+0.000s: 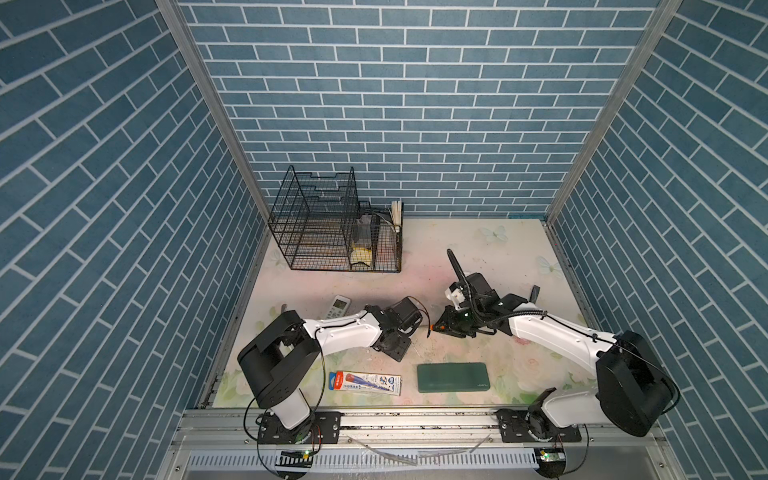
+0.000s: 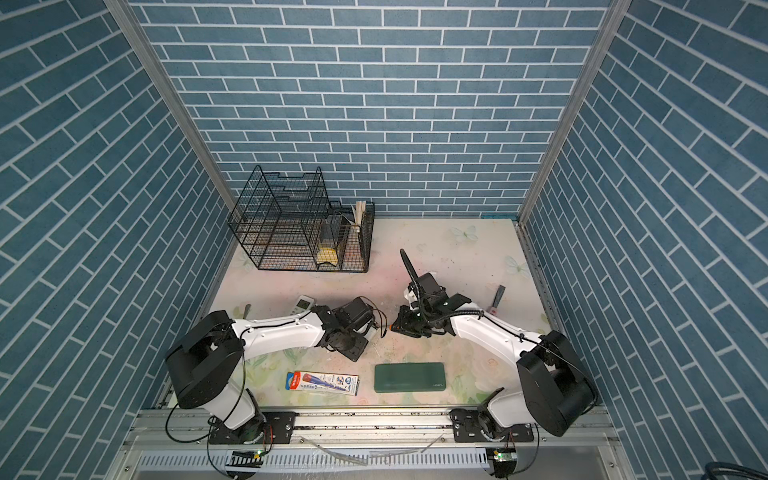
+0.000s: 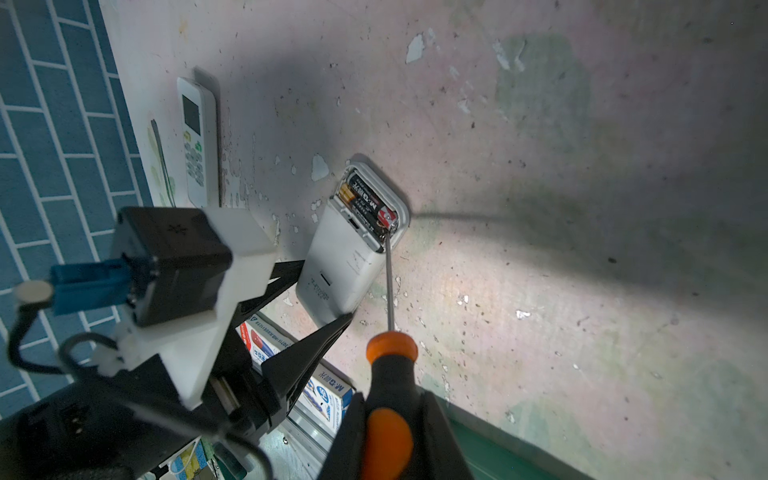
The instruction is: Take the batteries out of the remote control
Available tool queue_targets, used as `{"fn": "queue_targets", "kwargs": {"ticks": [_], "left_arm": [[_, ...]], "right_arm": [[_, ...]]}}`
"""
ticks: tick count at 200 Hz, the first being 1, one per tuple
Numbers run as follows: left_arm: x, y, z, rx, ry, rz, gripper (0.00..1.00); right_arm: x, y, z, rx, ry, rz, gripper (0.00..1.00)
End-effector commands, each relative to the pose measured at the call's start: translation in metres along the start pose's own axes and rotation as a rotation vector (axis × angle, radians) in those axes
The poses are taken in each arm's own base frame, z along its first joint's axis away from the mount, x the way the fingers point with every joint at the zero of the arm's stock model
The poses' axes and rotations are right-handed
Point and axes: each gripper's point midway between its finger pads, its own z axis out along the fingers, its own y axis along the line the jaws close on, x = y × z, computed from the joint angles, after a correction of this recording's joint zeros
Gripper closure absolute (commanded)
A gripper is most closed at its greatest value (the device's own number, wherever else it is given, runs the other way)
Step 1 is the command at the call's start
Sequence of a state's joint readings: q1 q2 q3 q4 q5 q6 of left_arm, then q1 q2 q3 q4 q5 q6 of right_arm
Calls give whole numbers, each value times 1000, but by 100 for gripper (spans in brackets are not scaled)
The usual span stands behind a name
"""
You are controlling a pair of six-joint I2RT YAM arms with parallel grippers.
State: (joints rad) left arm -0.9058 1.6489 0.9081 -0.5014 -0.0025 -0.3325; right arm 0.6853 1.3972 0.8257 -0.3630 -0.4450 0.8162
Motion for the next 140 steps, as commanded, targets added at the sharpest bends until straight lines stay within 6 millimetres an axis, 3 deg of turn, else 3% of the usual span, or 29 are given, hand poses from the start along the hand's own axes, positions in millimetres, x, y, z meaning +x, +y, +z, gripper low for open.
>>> {"fn": "queue_targets", "kwargs": {"ticks": [1, 140], "left_arm": [[9, -1, 13, 9, 25, -2, 58], [9, -3, 13, 11, 23, 8, 60]], "right_arm": [[5, -18, 6, 61, 5, 53, 100], [0, -26, 8, 122, 2, 39, 100]]}}
